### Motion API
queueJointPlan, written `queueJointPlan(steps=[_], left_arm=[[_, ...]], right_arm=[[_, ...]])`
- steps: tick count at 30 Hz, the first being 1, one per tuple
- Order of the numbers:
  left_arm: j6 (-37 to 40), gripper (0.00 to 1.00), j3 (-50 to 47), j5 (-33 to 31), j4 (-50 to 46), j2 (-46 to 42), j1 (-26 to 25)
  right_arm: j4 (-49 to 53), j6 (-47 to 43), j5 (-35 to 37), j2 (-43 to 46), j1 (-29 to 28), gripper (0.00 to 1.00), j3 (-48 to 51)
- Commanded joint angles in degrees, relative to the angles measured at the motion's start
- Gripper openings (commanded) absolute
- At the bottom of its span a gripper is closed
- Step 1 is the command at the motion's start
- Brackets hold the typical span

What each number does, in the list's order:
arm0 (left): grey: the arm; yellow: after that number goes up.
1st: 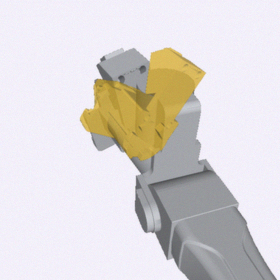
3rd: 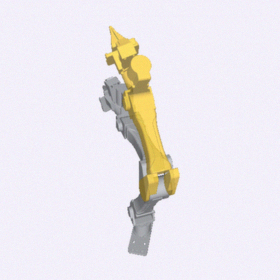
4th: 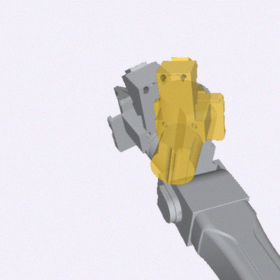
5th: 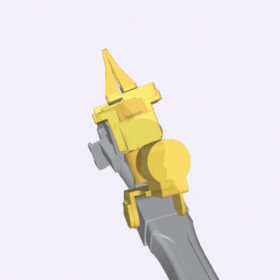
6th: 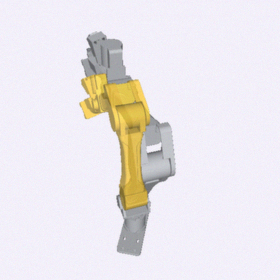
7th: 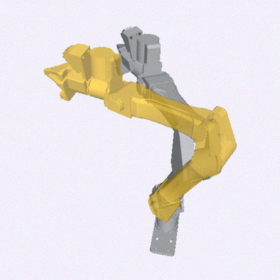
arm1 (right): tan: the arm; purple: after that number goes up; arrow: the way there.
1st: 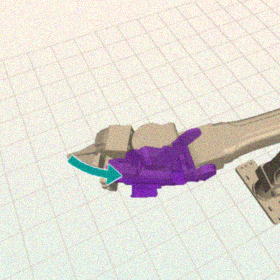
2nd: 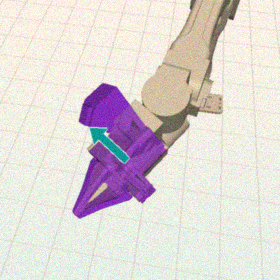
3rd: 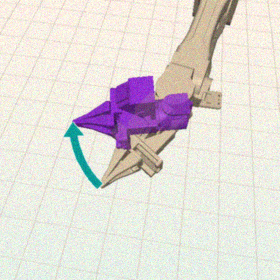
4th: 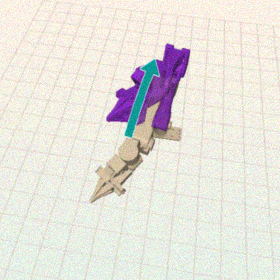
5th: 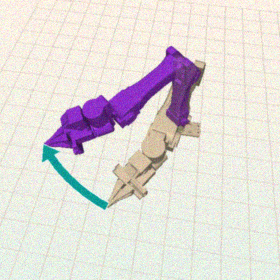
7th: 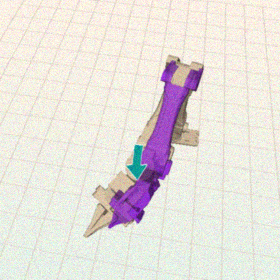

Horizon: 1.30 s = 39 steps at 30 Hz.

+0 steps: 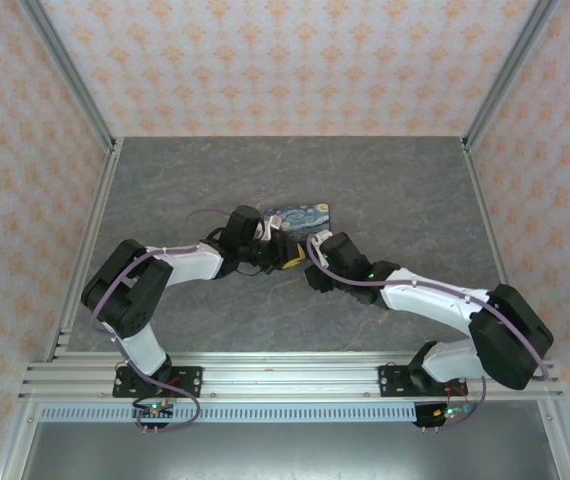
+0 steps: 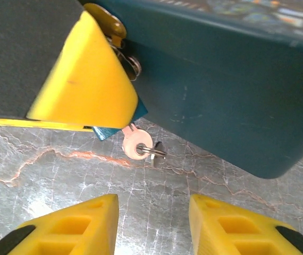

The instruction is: Unlock a padlock with a key

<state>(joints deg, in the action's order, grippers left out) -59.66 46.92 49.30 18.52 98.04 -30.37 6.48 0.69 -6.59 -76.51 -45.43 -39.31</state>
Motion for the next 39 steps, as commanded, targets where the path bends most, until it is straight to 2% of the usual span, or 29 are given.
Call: queueJointPlan(steps=[1, 13, 20, 24, 28, 29, 32, 33, 36, 37, 39], left_arm=[[1.2, 0.00, 1.8, 2.8, -1.2, -1.3, -0.3], [1.4, 0.00, 2.2, 3.3, -1.7, -1.2, -0.3], [1.5, 0.00, 2.1, 3.7, -1.8, -1.2, -0.3], [1.6, 0.00, 2.0, 4.0, -1.8, -1.2, -0.2], [1.7, 0.00, 1.6, 4.5, -1.7, -1.2, -0.3], [1.8, 0.00, 1.5, 4.5, -1.7, -1.1, -0.3], [2.2, 0.00, 1.5, 4.6, -2.1, -0.9, -0.3], [2.5, 0.00, 1.5, 4.4, -2.5, -0.9, -0.3], [3.3, 0.00, 1.6, 3.8, -3.4, -0.4, -0.3], [4.0, 0.00, 1.8, 3.2, -4.3, -0.3, -0.3], [5.9, 0.00, 2.2, 2.3, -6.5, 0.2, -0.3]], right_arm=[[0.9, -3.1, 4.1, -1.4, -1.0, 0.39, -2.4], [-2.9, -3.2, 4.1, -4.9, -1.1, 0.38, -4.3], [-4.5, -2.9, 4.4, -6.7, -1.1, 0.35, -5.7], [-5.1, -2.7, 4.0, -7.1, -1.0, 0.23, -6.2], [-6.1, -0.8, 1.1, -5.9, 0.6, 0.03, -5.7], [-6.5, -0.2, 0.1, -5.4, 1.2, 0.00, -5.5], [-7.9, 2.2, -3.8, -3.5, 3.2, 0.00, -4.2], [-8.0, 2.9, -5.6, -2.7, 3.8, 0.03, -3.9], [-5.3, 3.8, -9.5, -0.3, 4.6, 0.45, -3.3], [-3.8, 4.0, -10.3, 1.0, 4.6, 0.51, -2.7], [-2.7, 5.1, -11.4, 4.2, 4.7, 0.53, -0.2]])
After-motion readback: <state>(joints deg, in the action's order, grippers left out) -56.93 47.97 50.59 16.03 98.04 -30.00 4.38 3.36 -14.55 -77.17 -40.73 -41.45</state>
